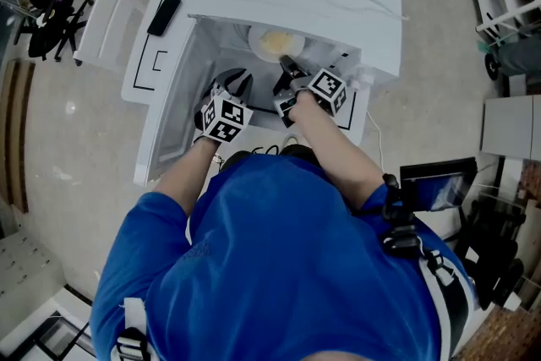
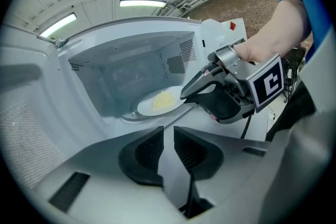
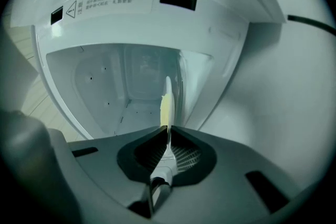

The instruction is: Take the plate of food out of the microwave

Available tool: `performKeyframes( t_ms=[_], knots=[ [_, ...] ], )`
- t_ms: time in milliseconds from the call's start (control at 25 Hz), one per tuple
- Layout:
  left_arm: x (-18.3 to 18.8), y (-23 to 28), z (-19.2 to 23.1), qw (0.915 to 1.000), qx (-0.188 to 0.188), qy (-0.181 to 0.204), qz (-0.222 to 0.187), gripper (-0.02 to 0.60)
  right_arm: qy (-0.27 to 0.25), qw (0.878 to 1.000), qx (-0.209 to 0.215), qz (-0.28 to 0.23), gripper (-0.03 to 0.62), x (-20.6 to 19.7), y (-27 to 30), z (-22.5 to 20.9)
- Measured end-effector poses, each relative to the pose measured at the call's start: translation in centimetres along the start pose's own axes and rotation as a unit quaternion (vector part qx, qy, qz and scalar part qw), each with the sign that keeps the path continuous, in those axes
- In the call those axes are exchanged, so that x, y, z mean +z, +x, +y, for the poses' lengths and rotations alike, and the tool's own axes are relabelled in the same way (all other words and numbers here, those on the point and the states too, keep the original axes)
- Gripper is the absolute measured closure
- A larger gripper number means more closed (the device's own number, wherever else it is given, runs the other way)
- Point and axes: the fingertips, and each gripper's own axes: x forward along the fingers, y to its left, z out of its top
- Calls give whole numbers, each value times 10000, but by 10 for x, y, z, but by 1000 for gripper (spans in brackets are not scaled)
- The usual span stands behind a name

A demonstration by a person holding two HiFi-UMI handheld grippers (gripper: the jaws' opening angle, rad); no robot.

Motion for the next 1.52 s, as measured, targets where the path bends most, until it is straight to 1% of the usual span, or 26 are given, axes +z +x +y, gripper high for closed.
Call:
performKeyframes(
  t_ms=[720, 760, 840, 920, 1120, 1240, 1360, 1520],
  knots=[
    [3, 2, -8, 10000, -36, -50, -29, 529, 80, 9998, 165, -128, 572, 9, -19, -3],
    [3, 2, -8, 10000, -33, -51, -25, 529, 71, 9997, 178, -126, 561, 9, -19, -3],
    [3, 2, -8, 10000, -25, -53, -19, 529, 69, 9998, 186, -96, 500, 9, -17, -3],
    [3, 2, -7, 10000, -17, -54, -16, 529, 94, 9997, 194, -68, 487, 8, -15, -3],
    [1, 0, -5, 10000, 2, -71, -1, 529, 152, 9998, 114, -66, 487, 9, -9, -8],
    [0, -2, -2, 10000, 23, -78, 8, 529, 110, 9999, 85, -96, 554, 10, -9, -7],
    [1, -4, 0, 9999, 46, -95, -11, 529, 190, 9997, 140, -113, 557, 12, -8, -6],
    [1, -9, 1, 9998, 79, -196, -21, 529, 263, 9996, 102, -81, 576, 12, -12, -11]
  ],
)
